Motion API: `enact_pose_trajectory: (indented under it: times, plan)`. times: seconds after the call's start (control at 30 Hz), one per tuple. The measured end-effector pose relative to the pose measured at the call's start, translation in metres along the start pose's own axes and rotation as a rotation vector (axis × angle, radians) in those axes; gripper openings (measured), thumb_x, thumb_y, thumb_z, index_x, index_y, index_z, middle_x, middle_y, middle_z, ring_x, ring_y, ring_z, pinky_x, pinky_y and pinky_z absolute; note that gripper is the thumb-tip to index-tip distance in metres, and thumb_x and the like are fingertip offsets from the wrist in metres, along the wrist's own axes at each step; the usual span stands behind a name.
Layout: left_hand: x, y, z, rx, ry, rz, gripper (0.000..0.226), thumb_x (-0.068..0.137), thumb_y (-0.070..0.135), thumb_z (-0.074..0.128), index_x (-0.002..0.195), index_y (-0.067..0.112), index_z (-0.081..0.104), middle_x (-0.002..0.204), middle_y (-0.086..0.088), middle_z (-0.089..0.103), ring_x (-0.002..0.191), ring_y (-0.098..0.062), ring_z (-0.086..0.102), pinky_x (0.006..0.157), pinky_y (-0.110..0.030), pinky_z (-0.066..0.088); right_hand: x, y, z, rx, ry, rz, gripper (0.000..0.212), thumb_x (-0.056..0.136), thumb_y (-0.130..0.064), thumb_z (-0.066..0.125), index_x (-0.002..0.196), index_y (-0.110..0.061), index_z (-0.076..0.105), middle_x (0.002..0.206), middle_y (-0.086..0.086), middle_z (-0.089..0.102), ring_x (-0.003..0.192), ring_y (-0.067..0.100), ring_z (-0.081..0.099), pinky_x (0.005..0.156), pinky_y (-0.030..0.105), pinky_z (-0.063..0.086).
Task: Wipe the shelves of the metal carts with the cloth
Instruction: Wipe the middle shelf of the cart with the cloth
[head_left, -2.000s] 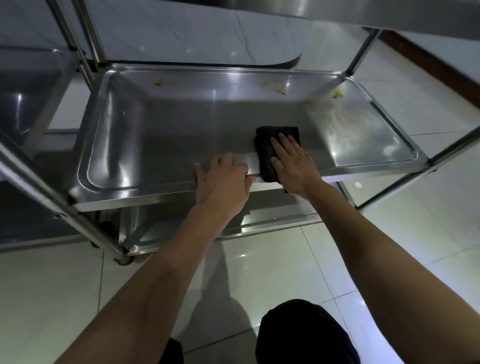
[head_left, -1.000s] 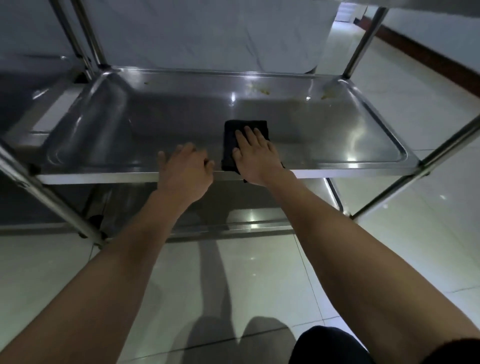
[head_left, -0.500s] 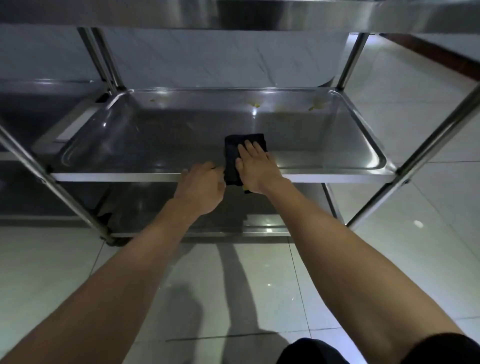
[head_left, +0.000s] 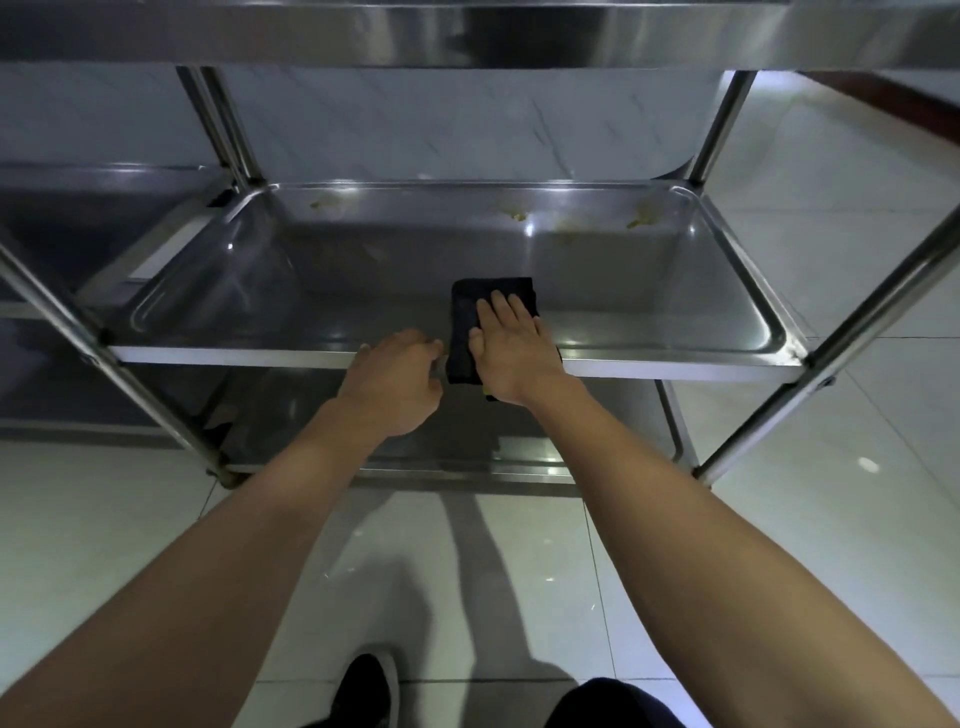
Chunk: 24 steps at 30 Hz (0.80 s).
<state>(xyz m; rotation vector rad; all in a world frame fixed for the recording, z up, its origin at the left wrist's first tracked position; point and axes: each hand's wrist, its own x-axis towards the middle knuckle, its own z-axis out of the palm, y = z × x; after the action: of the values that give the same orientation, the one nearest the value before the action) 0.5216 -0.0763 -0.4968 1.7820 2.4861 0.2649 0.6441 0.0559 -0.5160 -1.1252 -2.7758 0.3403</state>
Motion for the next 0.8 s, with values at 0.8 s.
enact_pose_trajectory:
  times: [0.8]
  plan:
    - [-0.004,-0.005,0.012,-0.004,0.101,-0.013,0.052,0.094,0.03,0.055,0.146,0.026,0.048,0.144,0.003,0.049,0.136,-0.021,0.041,0.112,-0.059,0.029,-0.001,-0.004,0.001,-0.007,0.049,0.027,0.055,0.107,-0.038,0.017,0.159,-0.022,0.014,0.168,0.003,0.006,0.154,0.021,0.001,0.123,0.045,0.009]
